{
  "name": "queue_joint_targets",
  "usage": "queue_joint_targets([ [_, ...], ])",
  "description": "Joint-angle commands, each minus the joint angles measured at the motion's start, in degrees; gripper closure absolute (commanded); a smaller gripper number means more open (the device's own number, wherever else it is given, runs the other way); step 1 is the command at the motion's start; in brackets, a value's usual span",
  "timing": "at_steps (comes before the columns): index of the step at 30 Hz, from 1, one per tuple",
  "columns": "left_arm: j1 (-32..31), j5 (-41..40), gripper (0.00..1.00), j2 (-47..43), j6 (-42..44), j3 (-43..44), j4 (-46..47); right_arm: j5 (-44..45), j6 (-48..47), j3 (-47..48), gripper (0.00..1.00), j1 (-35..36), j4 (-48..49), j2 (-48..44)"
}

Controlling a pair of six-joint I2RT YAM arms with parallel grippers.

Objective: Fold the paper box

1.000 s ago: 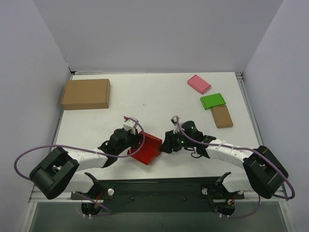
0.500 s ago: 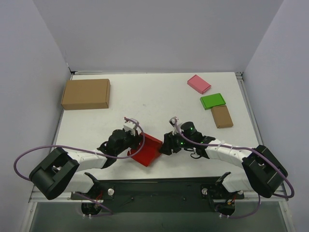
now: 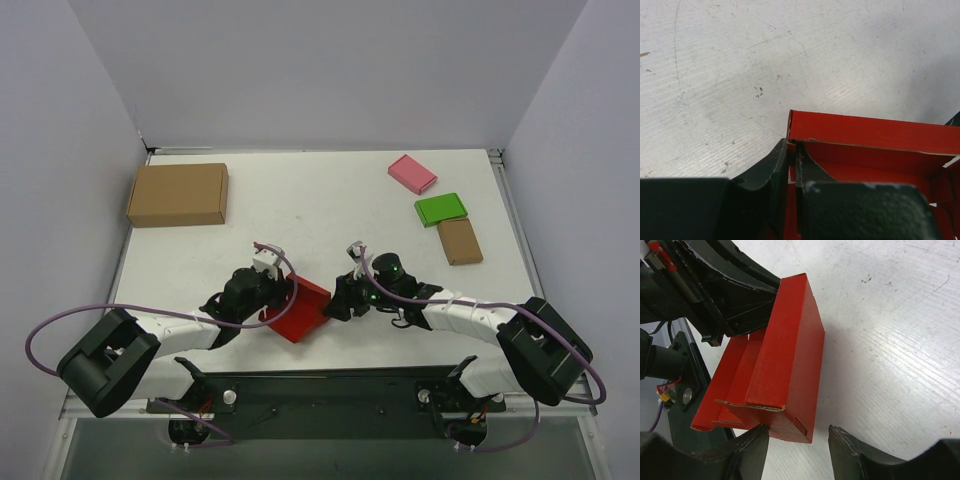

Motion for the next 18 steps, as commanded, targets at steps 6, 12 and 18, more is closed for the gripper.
queue_joint_targets([
  [6,-0.66,2.90,0.94,0.66,-3.53,2.47,-2.62,-0.79,0.84,0.40,0.47,1.09,8.18,0.48],
  [12,-0.49,2.90,0.94,1.46,-4.15,2.74,-2.80,-1.23,1.01,0.40,0.46,1.35,8.71,0.22],
  [18,0.04,2.90,0.94,2.07,-4.50,3.09,-3.24,-1.50,1.45,0.48,0.46,1.62,8.98,0.13],
])
